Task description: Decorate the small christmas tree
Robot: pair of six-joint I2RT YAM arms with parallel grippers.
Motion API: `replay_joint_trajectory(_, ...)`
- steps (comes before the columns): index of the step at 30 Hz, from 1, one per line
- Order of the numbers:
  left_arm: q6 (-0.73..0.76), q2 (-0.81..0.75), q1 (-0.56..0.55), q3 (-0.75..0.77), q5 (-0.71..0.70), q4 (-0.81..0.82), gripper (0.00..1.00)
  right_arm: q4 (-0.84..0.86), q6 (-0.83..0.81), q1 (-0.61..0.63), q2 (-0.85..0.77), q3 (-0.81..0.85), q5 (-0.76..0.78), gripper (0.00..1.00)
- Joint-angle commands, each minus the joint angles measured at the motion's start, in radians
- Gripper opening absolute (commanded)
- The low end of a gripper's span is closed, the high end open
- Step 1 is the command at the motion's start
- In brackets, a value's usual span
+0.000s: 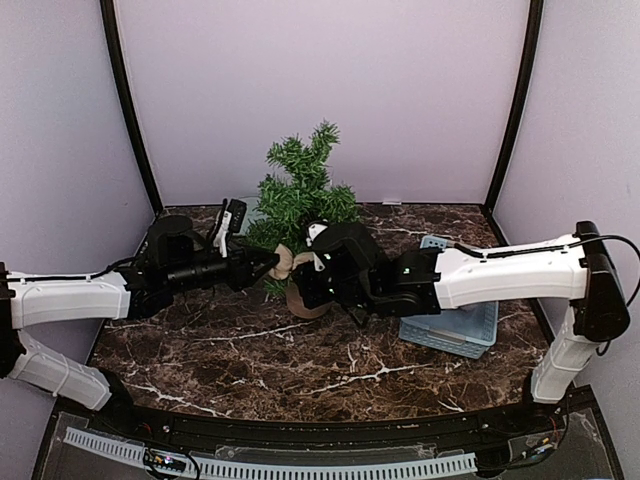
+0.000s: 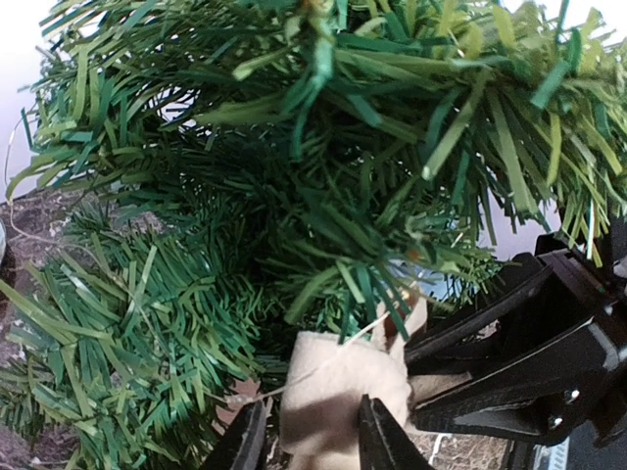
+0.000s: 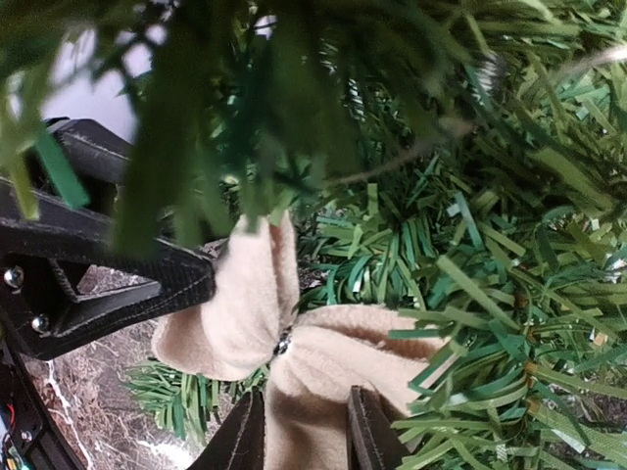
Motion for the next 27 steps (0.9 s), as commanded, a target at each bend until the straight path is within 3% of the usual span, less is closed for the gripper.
replay_joint_trajectory(1,0.007,-0.038,-0.004,0.015,-0.004,0.013,0.36,0.101,-0.009,-0.002,-0.071,-0.038,-0.032,0.33)
replay_joint_trajectory(11,0.022,-0.169,-0.004,-0.026,-0.036,-0.059,0.45,0.199,-0.073,0.004,-0.204,-0.145,-0.096,0.46)
replay_joint_trajectory(19,-0.01,-0.241,-0.004,-0.096,-0.033,-0.075,0.5,0.204,-0.079,0.004,-0.388,-0.293,-0.175,0.47)
replay_joint_trajectory(23,-0.032,-0.272,-0.003,-0.124,-0.032,-0.082,0.53,0.068,-0.013,-0.035,-0.519,-0.358,-0.13,0.49)
replay_joint_trajectory(27,-0.065,-0.299,0.002,-0.135,-0.062,-0.086,0.55,-0.115,0.085,-0.203,-0.645,-0.415,-0.127,0.49)
